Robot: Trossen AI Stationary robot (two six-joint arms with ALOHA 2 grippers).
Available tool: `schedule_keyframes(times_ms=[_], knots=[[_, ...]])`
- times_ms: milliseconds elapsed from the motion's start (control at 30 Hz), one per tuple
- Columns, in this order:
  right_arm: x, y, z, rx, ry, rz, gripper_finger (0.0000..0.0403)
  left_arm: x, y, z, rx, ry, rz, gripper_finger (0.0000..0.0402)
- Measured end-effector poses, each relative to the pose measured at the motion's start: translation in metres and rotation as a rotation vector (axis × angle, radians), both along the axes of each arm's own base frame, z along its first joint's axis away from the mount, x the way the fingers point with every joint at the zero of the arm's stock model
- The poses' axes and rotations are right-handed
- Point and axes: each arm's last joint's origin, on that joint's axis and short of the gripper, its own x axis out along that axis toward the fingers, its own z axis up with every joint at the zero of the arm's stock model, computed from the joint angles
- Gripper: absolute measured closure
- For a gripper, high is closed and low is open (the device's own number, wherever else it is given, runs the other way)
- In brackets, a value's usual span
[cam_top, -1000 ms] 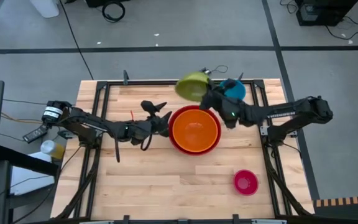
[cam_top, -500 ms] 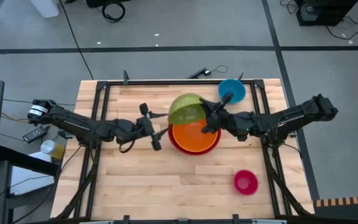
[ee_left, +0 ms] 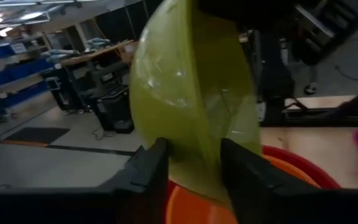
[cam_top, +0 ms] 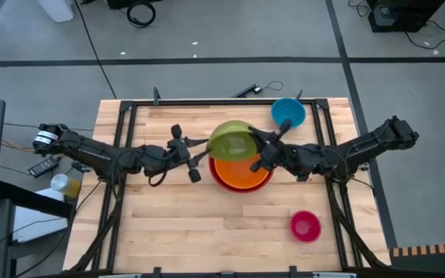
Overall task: Nest bowls inside each other
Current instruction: Stack the green bowl on the orange bowl
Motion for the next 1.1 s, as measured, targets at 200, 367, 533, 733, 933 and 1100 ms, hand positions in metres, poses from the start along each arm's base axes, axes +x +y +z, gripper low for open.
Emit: schedule_keyframes(times_ms=[200, 367, 533, 733, 933, 1100], knots=[[-0.003, -0.009, 0.0, 0.039, -0.017, -0.233, 0.0379, 0.0, 0.001, -0.001, 0.012, 0.002, 0.012, 0.0298], [-0.008, -0.014, 0.003, 0.035, -0.008, -0.315, 0.0379, 0.0, -0.003, 0.002, 0.069, 0.004, -0.023, 0.0297], [-0.018, -0.02, 0.012, 0.053, -0.034, -0.373, 0.0379, -0.001, -0.013, 0.002, 0.197, 0.058, -0.092, 0.0267], [-0.021, -0.02, 0.013, 0.129, -0.111, -0.287, 0.0379, 0.001, -0.013, -0.007, 0.3, 0.156, -0.101, 0.0204], [-0.014, -0.027, -0.004, 0.319, -0.133, -0.08, 0.0379, 0.008, -0.022, -0.029, 0.599, 0.402, -0.168, 0.0183], [-0.013, -0.042, -0.013, 0.429, -0.13, -0.087, 0.0379, 0.009, -0.036, -0.039, 0.861, 0.565, -0.119, 0.019]])
